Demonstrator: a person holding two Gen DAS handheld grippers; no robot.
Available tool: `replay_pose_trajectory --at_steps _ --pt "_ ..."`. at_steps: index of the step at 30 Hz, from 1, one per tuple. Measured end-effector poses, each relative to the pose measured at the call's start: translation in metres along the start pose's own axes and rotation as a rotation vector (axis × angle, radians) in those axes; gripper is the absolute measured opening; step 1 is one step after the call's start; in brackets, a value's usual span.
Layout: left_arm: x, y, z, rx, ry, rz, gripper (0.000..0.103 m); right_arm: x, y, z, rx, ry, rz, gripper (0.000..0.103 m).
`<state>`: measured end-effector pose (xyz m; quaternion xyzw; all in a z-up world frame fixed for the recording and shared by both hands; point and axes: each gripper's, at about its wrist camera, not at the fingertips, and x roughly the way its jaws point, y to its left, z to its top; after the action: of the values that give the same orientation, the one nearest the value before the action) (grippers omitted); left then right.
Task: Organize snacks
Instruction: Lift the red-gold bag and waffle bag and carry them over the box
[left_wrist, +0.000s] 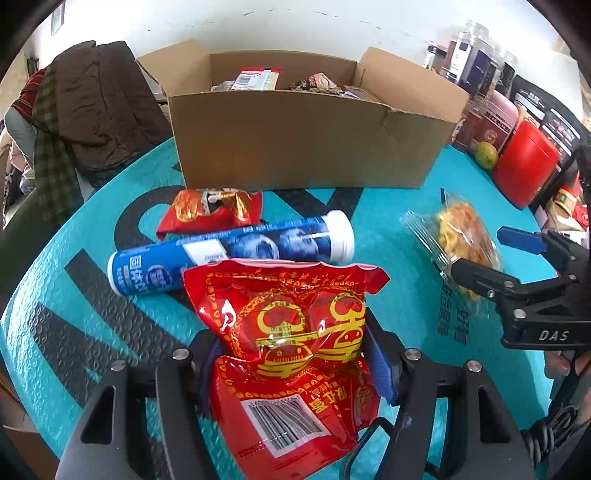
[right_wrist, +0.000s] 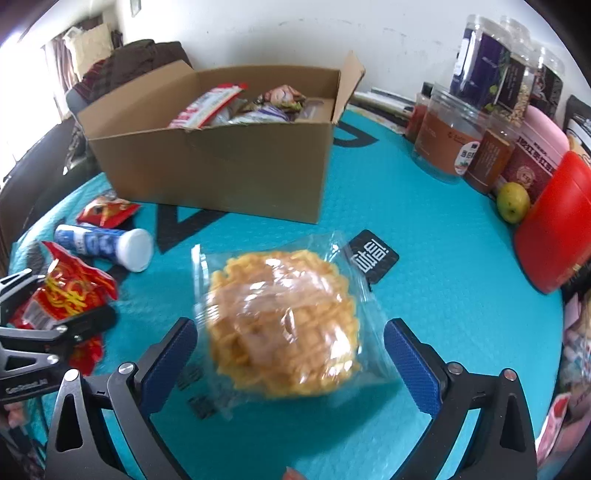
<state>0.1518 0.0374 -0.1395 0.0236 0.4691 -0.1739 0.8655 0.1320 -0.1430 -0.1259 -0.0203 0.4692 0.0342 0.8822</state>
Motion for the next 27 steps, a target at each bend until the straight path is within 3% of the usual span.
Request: replay_pose_trajectory --at_steps 5,8,14,17,18,22,27 --pt "0.006 0.000 0.008 -0.006 -0.002 0.003 0.064 0.015 -0.006 0.005 0.017 0.027 0.065 0.103" --pt "0.009 -0.001 0.010 0.003 -0.006 0.012 0.064 0.028 -0.005 0.006 0.001 0.063 0.023 0.103" --pt "0.010 0.000 0.014 -0.004 -0.012 0.003 0.065 0.029 -0.007 0.006 0.040 0.039 0.002 0.102" --pt "0.010 0.002 0.015 -0.010 -0.015 -0.003 0.063 0.021 -0.009 0.003 0.060 0.017 -0.030 0.080" --pt "0.010 0.001 0.015 -0.010 -0.018 0.000 0.063 0.019 -0.012 0.003 0.068 0.014 -0.025 0.078" --pt "0.009 0.001 0.014 -0.008 -0.015 -0.014 0.062 0.014 -0.010 -0.001 0.053 0.000 -0.034 0.072" --pt "0.005 0.001 0.011 -0.019 -0.006 -0.044 0.061 0.003 -0.010 -0.007 0.097 -0.016 0.043 0.070"
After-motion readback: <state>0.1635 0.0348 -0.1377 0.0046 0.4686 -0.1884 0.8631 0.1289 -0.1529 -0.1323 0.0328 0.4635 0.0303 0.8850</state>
